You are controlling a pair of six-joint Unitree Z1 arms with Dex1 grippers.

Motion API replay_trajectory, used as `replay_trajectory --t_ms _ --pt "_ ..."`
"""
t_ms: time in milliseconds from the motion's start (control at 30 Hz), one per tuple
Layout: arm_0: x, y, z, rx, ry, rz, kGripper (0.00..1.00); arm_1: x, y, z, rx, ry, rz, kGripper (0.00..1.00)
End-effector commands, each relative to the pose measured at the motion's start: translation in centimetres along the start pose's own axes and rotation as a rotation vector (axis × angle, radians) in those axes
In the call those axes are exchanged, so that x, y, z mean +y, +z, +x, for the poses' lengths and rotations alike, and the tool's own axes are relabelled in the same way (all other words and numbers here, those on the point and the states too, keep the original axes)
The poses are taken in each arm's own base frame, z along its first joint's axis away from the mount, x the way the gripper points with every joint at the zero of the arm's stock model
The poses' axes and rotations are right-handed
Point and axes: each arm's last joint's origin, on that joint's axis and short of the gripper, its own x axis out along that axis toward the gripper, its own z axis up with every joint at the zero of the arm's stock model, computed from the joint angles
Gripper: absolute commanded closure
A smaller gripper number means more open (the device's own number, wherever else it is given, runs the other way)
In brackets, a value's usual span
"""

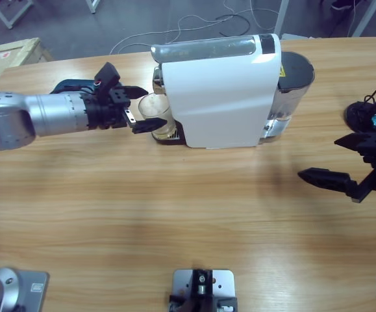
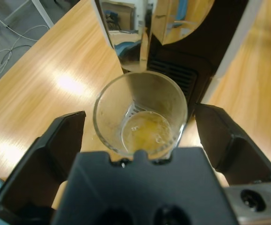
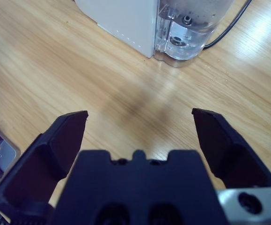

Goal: Pour coffee

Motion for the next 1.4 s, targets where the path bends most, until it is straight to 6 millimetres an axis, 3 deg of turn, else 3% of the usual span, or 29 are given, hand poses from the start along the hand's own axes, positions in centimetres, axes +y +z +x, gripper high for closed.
replay_trajectory --t_ms 33,233,333,467,500,600,667,700,867,1033,1267,1400 --pt "-0.5 -2.1 1.6 0.031 -0.042 -0.031 0.018 0.3 -0.5 0.9 0.043 0.018 0.0 0.0" --pt "-0.7 -2.4 1.6 0.025 -0.042 -0.034 0.031 0.3 -0.5 1.0 0.046 0.019 0.0 0.0" --pt "-0.6 -2.4 1.8 0.012 -0.037 -0.043 0.15 0.3 -0.5 1.0 0.046 0.019 0.0 0.0" --pt "-0.6 -2.4 2.0 -0.003 -0.055 -0.046 0.152 0.3 -0.5 1.0 0.047 0.019 0.0 0.0" --pt "-0.5 -2.3 2.0 -0.004 -0.055 -0.044 0.193 0.3 -0.5 1.0 0.047 0.02 0.0 0.0" --pt "-0.5 -2.3 2.2 -0.007 -0.061 -0.042 0.548 0.3 -0.5 0.9 0.045 0.021 0.0 0.0" --pt "-0.4 -2.3 2.3 -0.013 -0.07 -0.038 0.934 0.3 -0.5 0.9 0.045 0.02 0.0 0.0" --pt "-0.3 -2.4 2.2 -0.011 -0.067 -0.039 1.0 0.3 -0.5 0.8 0.044 0.02 0.0 0.0" --pt "-0.9 -3.0 1.2 -0.02 -0.077 -0.05 1.0 0.3 -0.5 0.8 0.041 0.02 0.0 0.0" --pt "-0.3 -1.8 -2.7 -0.052 0.053 -0.038 1.0 0.3 -0.5 0.9 0.041 0.017 0.0 0.0" --pt "4.3 -2.1 -9.1 -0.041 0.506 -0.197 1.0 0.2 -0.5 0.7 0.036 0.015 0.0 0.0" --pt "8.3 -4.4 -9.8 0.018 0.681 -0.314 1.0 0.3 -0.5 0.9 0.044 0.013 0.0 0.0"
